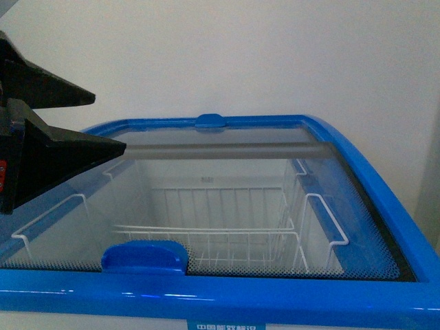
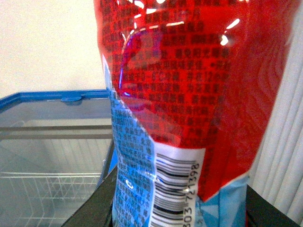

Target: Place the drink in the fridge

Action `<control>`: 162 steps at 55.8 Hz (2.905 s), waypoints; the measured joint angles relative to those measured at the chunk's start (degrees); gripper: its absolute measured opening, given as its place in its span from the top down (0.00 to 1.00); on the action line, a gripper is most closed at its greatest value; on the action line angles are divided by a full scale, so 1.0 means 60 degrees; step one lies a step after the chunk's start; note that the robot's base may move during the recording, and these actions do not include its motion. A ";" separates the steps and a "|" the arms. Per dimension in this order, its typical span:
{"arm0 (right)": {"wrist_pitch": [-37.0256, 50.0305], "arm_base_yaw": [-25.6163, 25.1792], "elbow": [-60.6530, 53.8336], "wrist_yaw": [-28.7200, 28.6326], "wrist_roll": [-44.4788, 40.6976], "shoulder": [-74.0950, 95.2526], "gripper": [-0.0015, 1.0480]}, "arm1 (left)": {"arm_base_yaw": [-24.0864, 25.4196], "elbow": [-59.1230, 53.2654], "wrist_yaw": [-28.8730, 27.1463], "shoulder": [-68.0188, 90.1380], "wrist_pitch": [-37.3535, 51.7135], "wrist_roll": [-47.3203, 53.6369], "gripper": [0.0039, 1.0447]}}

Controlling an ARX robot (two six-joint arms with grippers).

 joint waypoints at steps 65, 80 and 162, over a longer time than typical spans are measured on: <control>0.0000 -0.0004 0.0000 0.0004 0.0000 0.0000 0.62 | -0.0572 0.1566 0.0561 0.2379 -0.4200 0.4663 0.08; 0.0000 -0.0004 0.0000 0.0000 0.0000 0.0000 0.62 | -0.0481 0.2368 0.0444 0.3300 -0.4120 0.4783 0.08; 0.0000 -0.0004 0.0000 0.0004 0.0000 0.0000 0.62 | -0.0459 1.3329 0.0080 1.0200 -0.4929 0.3464 0.07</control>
